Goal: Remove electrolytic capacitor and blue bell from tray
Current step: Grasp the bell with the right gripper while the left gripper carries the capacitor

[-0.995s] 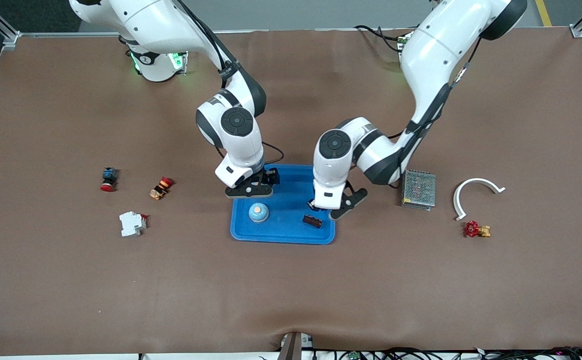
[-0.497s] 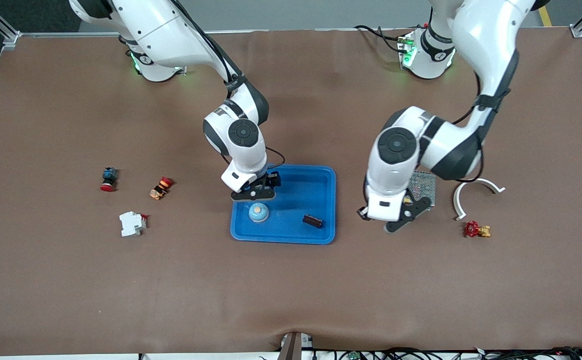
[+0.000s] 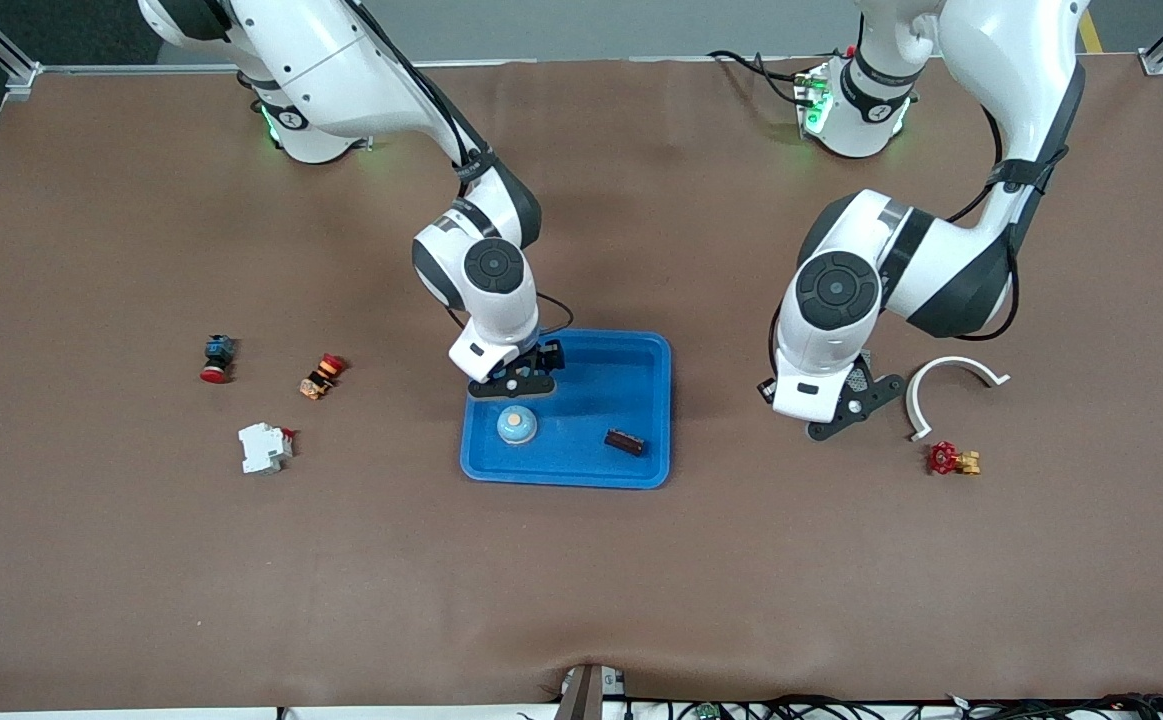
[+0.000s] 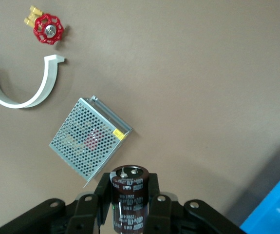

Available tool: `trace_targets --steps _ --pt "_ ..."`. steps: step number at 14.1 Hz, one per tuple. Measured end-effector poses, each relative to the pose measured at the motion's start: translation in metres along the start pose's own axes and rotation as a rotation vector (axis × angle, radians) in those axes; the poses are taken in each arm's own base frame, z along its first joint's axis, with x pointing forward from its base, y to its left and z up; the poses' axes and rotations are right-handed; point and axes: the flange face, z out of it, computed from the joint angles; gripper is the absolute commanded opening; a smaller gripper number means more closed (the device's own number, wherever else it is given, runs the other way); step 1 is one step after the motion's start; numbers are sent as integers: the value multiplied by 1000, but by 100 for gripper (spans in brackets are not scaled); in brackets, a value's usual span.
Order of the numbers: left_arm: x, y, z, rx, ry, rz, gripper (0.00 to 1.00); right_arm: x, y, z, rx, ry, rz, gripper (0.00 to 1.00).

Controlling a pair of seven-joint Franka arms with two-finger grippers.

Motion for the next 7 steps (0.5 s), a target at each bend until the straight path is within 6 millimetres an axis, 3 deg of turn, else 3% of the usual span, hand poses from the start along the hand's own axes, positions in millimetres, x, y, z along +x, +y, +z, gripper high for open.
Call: trace_targets --steps 7 --pt "-10 -19 14 -9 -130 -52 0 -2 0 10 -7 -8 -3 100"
